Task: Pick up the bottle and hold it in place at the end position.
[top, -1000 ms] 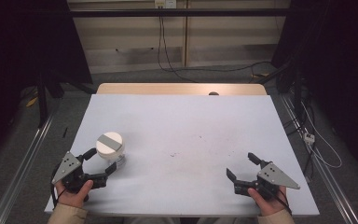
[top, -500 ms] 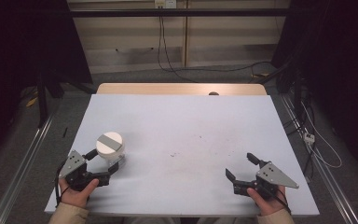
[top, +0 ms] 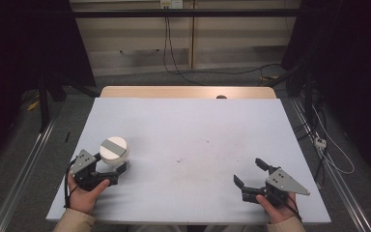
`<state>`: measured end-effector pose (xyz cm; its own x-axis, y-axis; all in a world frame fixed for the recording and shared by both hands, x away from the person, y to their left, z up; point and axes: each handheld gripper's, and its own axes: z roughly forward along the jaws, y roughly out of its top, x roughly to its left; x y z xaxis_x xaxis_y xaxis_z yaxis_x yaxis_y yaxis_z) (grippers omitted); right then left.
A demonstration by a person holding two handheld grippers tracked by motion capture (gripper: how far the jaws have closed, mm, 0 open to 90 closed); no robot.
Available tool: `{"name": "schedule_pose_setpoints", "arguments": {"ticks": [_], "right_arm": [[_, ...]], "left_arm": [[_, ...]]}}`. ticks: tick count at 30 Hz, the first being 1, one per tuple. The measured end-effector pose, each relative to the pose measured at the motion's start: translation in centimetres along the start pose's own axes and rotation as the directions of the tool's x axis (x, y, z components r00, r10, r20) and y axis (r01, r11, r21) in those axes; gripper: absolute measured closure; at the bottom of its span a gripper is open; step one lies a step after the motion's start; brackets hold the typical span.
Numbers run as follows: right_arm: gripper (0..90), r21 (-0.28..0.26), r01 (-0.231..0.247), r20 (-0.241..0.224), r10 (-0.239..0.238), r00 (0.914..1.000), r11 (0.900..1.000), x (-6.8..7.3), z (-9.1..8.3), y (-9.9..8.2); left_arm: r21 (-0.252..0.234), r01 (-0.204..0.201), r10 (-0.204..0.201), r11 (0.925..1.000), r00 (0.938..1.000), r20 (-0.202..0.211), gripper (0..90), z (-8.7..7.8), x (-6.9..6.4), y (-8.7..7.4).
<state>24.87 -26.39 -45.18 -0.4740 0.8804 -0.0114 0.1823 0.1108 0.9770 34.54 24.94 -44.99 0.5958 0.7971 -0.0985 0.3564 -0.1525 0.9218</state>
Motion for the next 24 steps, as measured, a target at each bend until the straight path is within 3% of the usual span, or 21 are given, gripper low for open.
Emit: {"name": "schedule_pose_setpoints", "arguments": {"ticks": [11, 17, 24], "right_arm": [[5.8, 0.001, -0.002, -0.003, 0.002, 1.0, 1.0, 0.0, 0.1, 0.0], [5.8, -0.001, -0.004, -0.003, 0.004, 1.0, 1.0, 0.0, 0.1, 0.0], [5.8, 0.0, -0.005, -0.004, 0.005, 1.0, 1.0, -0.1, 0.1, 0.0]], "left_arm": [[0.02, -0.002, 0.003, 0.9998, 0.9988, -0.049, 5.6, 1.2, -0.3, 0.2], [-0.004, -0.001, 0.0, 1.0, 0.9976, -0.069, 7.4, 1.3, -0.6, 0.4], [0.002, -0.007, 0.007, 1.0, 0.9969, -0.079, 8.9, 1.7, -0.7, 0.4]]}}
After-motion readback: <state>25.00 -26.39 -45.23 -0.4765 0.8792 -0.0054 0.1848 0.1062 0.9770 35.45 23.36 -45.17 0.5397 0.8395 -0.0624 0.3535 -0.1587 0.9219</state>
